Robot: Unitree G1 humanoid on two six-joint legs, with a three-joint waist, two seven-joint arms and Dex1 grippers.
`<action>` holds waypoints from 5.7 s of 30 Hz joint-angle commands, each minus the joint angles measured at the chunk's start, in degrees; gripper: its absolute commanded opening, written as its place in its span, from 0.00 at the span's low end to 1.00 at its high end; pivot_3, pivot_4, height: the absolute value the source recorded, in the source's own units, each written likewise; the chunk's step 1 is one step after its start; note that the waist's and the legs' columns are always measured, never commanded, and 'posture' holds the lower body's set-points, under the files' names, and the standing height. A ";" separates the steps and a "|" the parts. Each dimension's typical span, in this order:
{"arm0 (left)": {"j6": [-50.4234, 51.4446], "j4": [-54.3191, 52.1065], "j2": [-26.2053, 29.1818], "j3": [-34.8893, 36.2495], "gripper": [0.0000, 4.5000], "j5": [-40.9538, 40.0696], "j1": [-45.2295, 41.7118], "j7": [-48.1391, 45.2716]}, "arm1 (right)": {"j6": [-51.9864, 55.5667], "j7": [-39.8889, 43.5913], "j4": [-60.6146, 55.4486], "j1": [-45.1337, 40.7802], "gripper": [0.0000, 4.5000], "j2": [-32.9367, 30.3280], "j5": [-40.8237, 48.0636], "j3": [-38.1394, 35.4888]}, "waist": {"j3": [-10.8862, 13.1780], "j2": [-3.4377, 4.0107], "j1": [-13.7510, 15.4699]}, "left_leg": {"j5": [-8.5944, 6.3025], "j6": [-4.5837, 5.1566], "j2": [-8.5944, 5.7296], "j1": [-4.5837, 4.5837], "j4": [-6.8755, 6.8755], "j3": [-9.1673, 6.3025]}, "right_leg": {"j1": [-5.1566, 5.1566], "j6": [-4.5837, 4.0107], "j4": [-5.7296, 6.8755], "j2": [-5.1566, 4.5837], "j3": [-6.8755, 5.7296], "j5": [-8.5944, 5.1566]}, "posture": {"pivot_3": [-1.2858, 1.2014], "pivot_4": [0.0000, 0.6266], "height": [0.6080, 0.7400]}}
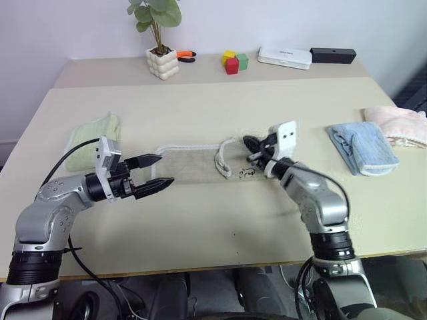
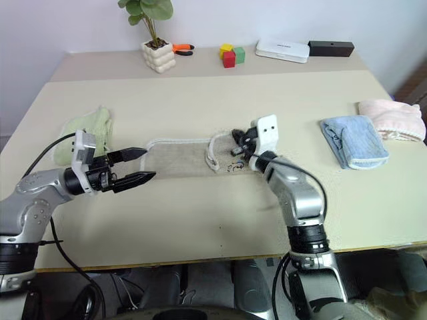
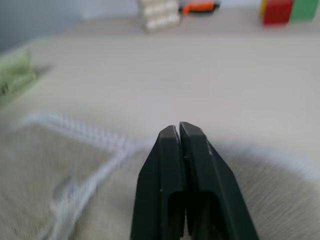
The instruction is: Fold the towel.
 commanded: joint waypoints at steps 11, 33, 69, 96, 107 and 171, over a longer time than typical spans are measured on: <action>6.45 -10.45 -10.45 1.60 1.00 -0.96 10.35 21.64 | -14.30 1.67 6.03 2.36 0.28 -3.50 -9.15 3.77 | -0.22 -0.29 0.12 | 0.00 0.00 0.00 0.17 0.11 -0.02 | 0.27 -0.04 -0.02 -0.01 0.00 -0.02 | 0.52 0.24 1.00; 25.19 -17.93 -27.78 6.93 1.00 -20.16 14.09 60.27 | 3.33 30.12 -14.24 0.39 0.99 -25.84 19.73 -11.32 | -0.13 -0.17 1.44 | -0.01 0.01 -0.04 0.12 0.22 -0.02 | 0.27 -0.15 -0.12 -0.02 0.01 -0.09 | 0.52 0.24 1.00; 18.03 -7.14 -24.51 -7.63 0.01 -14.28 -9.60 51.40 | -6.23 43.91 -14.91 12.87 1.00 -34.33 20.95 -20.71 | -0.16 -0.11 3.02 | -0.01 -0.01 -0.09 -0.02 0.15 0.00 | 0.48 -0.12 -0.79 -0.05 -0.01 -0.05 | 0.52 0.24 1.00; 2.64 21.74 -41.84 -32.32 0.74 15.07 -24.78 24.86 | -2.78 35.40 -19.35 12.80 1.00 -33.76 23.63 -22.13 | -0.12 -0.06 3.09 | -0.05 0.06 -0.12 -0.02 0.15 -0.02 | 0.62 0.10 -1.01 -0.04 0.00 0.08 | 0.52 0.24 1.00; 1.42 9.72 -37.99 -27.61 0.99 11.35 -19.47 17.69 | -1.87 32.00 -14.54 7.16 1.00 -30.40 23.11 -19.37 | -0.13 -0.02 2.91 | -0.05 0.06 -0.11 0.01 0.16 -0.02 | 0.63 0.10 -0.96 -0.04 0.00 0.08 | 0.52 0.24 1.00; -0.25 3.28 -26.06 -12.48 1.00 12.70 -13.16 24.24 | 8.48 7.77 -0.10 -4.55 0.99 -15.76 16.92 -18.30 | -0.17 0.28 1.77 | -0.03 0.05 -0.08 0.07 0.09 -0.08 | 0.62 0.29 -0.82 -0.01 -0.01 0.22 | 0.52 0.24 1.00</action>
